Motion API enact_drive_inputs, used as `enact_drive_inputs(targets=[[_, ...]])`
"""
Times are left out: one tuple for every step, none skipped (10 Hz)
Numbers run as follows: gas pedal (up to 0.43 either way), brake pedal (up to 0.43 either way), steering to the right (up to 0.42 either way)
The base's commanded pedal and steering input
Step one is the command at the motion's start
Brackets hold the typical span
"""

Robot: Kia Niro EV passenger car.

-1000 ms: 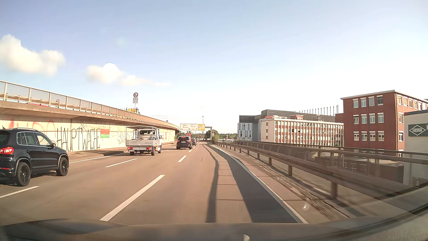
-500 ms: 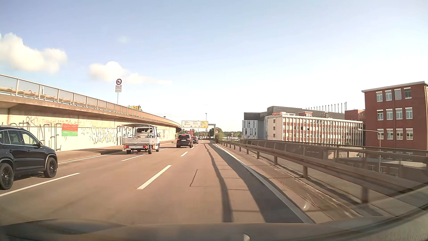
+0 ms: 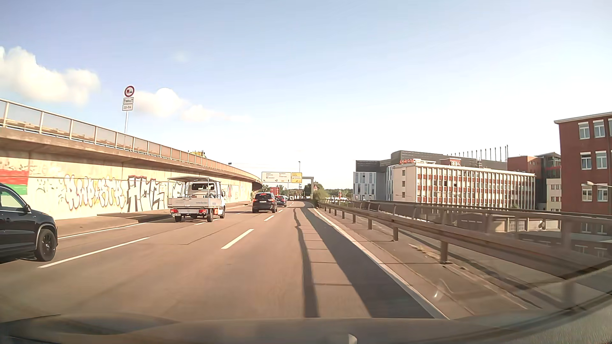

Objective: Follow the waypoints while adhering to traffic rules and regulations

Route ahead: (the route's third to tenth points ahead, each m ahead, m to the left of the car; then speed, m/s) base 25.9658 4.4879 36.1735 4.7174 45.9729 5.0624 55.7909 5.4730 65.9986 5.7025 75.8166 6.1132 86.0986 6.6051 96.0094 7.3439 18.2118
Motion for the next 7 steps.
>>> enact_drive_inputs(targets=[[0.13, 0.0, -0.008], [0.13, 0.0, -0.008], [0.13, 0.0, -0.008], [0.118, 0.0, -0.008], [0.118, 0.0, -0.008], [0.11, 0.0, -0.008], [0.098, 0.0, -0.008]])
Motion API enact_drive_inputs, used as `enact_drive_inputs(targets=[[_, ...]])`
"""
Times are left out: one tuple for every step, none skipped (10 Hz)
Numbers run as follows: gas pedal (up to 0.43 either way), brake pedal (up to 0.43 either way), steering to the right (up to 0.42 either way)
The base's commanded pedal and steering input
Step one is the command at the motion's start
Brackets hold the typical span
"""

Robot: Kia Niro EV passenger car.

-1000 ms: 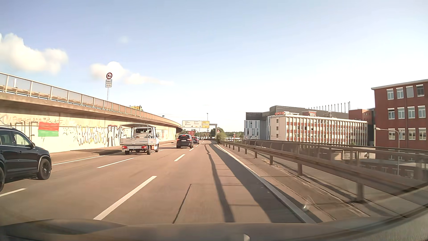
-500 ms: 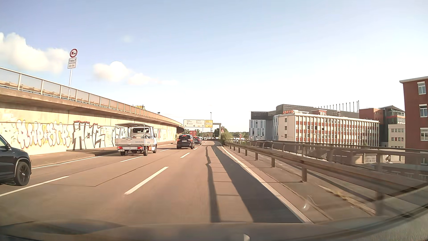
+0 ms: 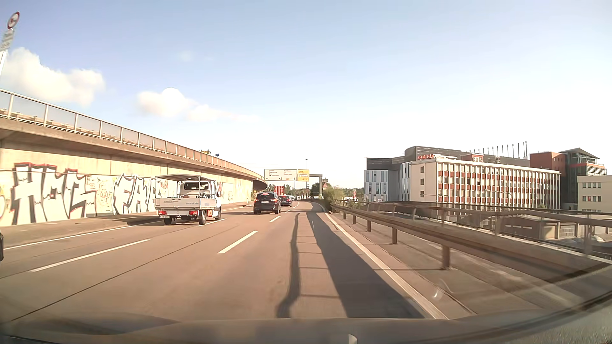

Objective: Follow the waypoints while adhering to traffic rules and regulations

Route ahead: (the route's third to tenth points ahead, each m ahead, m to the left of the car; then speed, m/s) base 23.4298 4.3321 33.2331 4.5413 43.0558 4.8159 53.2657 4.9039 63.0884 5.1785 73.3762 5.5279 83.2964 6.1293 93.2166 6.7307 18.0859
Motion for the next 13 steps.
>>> enact_drive_inputs(targets=[[0.098, 0.0, -0.006], [0.098, 0.0, -0.005], [0.098, 0.0, -0.003], [0.098, 0.0, -0.003], [0.098, 0.0, -0.003], [0.098, 0.0, -0.002], [0.098, 0.0, -0.001], [0.087, 0.0, 0.001], [0.087, 0.0, 0.003], [0.079, 0.0, 0.005], [0.067, 0.0, 0.005], [0.059, 0.0, 0.006], [0.047, 0.0, 0.009]])
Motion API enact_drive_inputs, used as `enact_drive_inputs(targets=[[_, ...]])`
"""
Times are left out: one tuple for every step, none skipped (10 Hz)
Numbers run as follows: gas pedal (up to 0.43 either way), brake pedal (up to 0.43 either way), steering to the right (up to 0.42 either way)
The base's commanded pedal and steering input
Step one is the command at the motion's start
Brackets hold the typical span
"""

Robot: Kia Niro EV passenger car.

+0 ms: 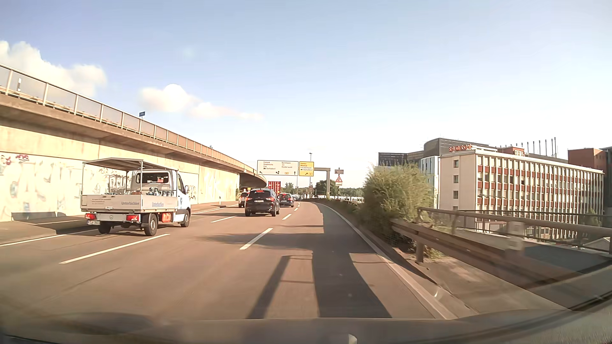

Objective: Follow the waypoints while adhering to traffic rules and regulations

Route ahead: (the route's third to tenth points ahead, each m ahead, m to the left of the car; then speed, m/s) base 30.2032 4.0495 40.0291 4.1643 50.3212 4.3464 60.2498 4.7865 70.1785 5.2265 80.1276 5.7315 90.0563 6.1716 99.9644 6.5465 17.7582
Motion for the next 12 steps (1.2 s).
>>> enact_drive_inputs(targets=[[0.047, 0.0, 0.011], [0.047, 0.0, 0.012], [0.047, 0.0, 0.012], [0.047, 0.0, 0.012], [0.047, 0.0, 0.012], [0.047, 0.0, 0.012], [0.02, 0.0, 0.011], [0.008, 0.0, 0.009], [0.008, 0.0, 0.004], [0.008, 0.0, 0.0], [0.008, 0.0, 0.0], [0.008, 0.0, -0.001]])
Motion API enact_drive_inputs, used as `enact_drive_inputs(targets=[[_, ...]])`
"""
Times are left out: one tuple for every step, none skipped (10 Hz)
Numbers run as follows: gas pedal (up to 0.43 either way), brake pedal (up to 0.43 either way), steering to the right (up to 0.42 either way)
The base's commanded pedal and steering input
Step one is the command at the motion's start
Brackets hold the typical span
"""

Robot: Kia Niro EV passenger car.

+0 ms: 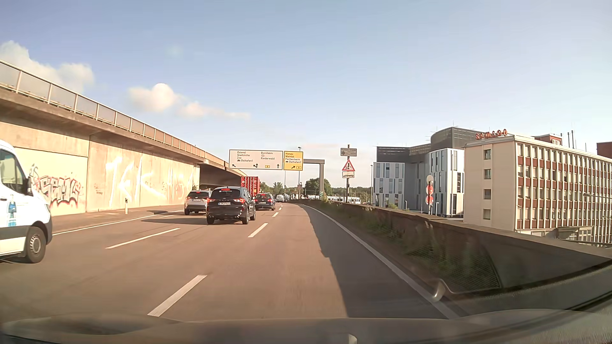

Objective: Follow the waypoints while adhering to traffic rules and regulations

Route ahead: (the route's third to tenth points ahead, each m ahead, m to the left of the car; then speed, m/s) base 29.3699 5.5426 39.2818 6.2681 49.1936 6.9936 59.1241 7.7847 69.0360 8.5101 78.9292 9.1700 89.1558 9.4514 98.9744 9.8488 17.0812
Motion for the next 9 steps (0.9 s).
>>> enact_drive_inputs(targets=[[0.008, 0.0, -0.005], [0.008, 0.0, -0.005], [0.008, 0.0, -0.005], [0.008, 0.0, -0.005], [0.008, 0.0, -0.005], [0.008, 0.0, -0.006], [0.008, 0.0, -0.007], [0.008, 0.0, -0.008], [0.008, 0.0, -0.008]])
